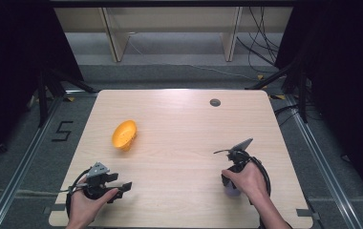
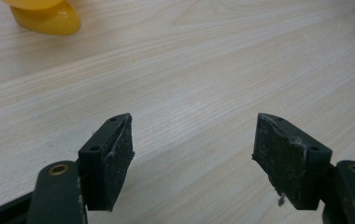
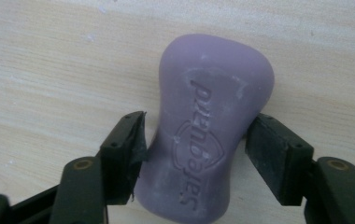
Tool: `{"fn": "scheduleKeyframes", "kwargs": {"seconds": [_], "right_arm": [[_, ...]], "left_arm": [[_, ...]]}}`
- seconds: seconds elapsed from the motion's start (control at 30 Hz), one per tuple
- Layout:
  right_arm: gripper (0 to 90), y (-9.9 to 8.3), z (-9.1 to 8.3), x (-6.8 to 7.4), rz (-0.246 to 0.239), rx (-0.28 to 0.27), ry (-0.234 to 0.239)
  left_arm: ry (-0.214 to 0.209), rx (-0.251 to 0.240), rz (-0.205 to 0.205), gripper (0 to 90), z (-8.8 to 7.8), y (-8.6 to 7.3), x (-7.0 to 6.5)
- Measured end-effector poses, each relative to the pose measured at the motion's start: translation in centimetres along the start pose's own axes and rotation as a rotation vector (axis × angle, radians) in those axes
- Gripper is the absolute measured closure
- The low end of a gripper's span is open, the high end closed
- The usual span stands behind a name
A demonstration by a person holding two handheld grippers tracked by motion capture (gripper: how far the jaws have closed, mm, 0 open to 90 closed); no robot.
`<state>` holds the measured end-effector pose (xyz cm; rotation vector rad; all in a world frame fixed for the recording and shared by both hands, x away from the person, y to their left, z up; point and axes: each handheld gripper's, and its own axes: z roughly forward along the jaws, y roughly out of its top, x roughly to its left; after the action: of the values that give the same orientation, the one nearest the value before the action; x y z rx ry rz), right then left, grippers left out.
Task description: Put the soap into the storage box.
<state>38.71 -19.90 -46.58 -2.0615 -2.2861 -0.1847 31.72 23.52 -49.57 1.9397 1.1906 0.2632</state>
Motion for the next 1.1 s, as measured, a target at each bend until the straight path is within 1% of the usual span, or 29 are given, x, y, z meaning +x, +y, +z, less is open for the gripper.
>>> {"fn": "scheduleKeyframes", "kwargs": {"seconds": [0.03,0.07,0.1,0.13,0.17,0.2,0.23,0.27,0.3,0.37,0.4,0.43,0.47,0.53,0.63,0.67,0.7,0.77,0.8,0.83,0.87,0.9,0.93,0.97,1.0,1.03,1.07,1.1], "right_arm": [[44.9,0.02,0.17,-0.34,-0.069,-0.015,-0.023],[44.9,0.02,0.17,-0.34,-0.069,-0.015,-0.023],[46.9,0.05,0.10,-0.13,-0.055,0.015,-0.025],[46.9,0.05,0.10,-0.13,-0.055,0.015,-0.025],[48.4,0.09,0.08,-0.29,-0.077,0.020,-0.013],[49.2,0.05,0.07,-0.33,-0.122,0.013,-0.035],[49.3,0.08,0.09,-0.40,-0.146,0.014,-0.029],[49.3,0.08,0.09,-0.40,-0.146,0.014,-0.029],[49.2,0.13,0.07,-0.24,-0.158,0.017,-0.046],[48.6,0.12,0.15,-0.20,-0.194,0.006,-0.058],[48.6,0.12,0.15,-0.20,-0.194,0.006,-0.058],[48.0,0.17,0.22,-0.13,-0.209,0.004,-0.057],[47.9,0.14,0.38,-0.05,-0.211,-0.013,-0.069],[48.1,0.16,0.54,-0.09,-0.226,-0.020,-0.065],[48.9,0.12,0.70,0.01,-0.226,-0.011,-0.069],[49.3,0.21,0.60,-0.03,-0.235,0.013,-0.054],[49.7,0.21,0.62,-0.04,-0.245,0.012,-0.052],[49.9,0.20,0.61,0.00,-0.244,0.012,-0.050],[50.0,0.10,0.76,0.03,-0.250,-0.013,-0.065],[50.0,0.10,0.76,0.03,-0.250,-0.013,-0.065],[50.1,0.09,0.77,-0.02,-0.259,-0.014,-0.065],[50.1,0.08,0.75,-0.10,-0.268,-0.014,-0.057],[50.1,0.14,0.65,-0.26,-0.281,0.005,-0.039],[50.1,0.17,0.66,-0.36,-0.296,0.003,-0.040],[50.2,0.22,0.74,-0.56,-0.326,-0.009,-0.037],[50.2,0.20,0.77,-0.59,-0.330,-0.012,-0.038],[50.2,0.15,0.75,-0.58,-0.328,-0.007,-0.018],[50.3,0.06,0.72,-0.45,-0.322,-0.008,-0.034]], "left_arm": [[-0.002,-0.005,-0.004,28.0,0.02,0.00,-0.04],[-0.002,-0.005,-0.003,28.0,0.02,0.00,-0.05],[-0.004,-0.003,0.000,28.0,0.05,-0.02,-0.06],[-0.004,-0.003,0.000,28.1,0.05,-0.02,-0.06],[-0.002,0.014,0.017,28.1,-0.04,0.00,0.05],[-0.003,0.015,0.019,28.1,-0.04,0.00,0.06],[-0.001,0.010,0.019,28.2,-0.01,-0.01,0.03],[-0.002,0.010,0.019,28.2,-0.01,-0.01,0.02],[-0.002,0.010,0.021,28.2,-0.01,0.00,0.02],[-0.004,0.012,0.023,28.3,0.01,0.00,0.03],[-0.007,-0.003,0.007,28.3,0.11,-0.03,-0.10],[-0.009,-0.001,0.009,28.3,0.11,-0.03,-0.09],[-0.009,-0.001,0.009,28.5,0.11,-0.03,-0.09],[-0.007,-0.001,0.011,28.7,0.11,-0.03,-0.10],[-0.010,0.004,0.010,28.9,0.11,-0.02,-0.09],[-0.012,-0.004,0.006,28.9,0.14,-0.02,-0.14],[-0.011,-0.008,0.005,28.9,0.17,-0.03,-0.16],[-0.013,-0.006,0.006,28.9,0.16,-0.03,-0.16],[-0.014,-0.003,0.008,28.9,0.16,-0.03,-0.17],[-0.014,-0.003,0.008,28.9,0.16,-0.03,-0.17],[-0.014,-0.003,0.010,28.9,0.15,-0.03,-0.18],[-0.012,0.014,0.026,28.9,0.04,-0.01,-0.06],[-0.012,0.009,0.023,28.9,0.07,-0.02,-0.12],[-0.012,0.009,0.023,28.9,0.07,-0.02,-0.12],[-0.013,0.008,0.023,28.9,0.08,-0.03,-0.13],[-0.013,0.007,0.023,28.9,0.09,-0.03,-0.15],[-0.013,0.007,0.023,28.9,0.09,-0.03,-0.15],[-0.015,0.005,0.023,28.9,0.10,-0.04,-0.17]]}}
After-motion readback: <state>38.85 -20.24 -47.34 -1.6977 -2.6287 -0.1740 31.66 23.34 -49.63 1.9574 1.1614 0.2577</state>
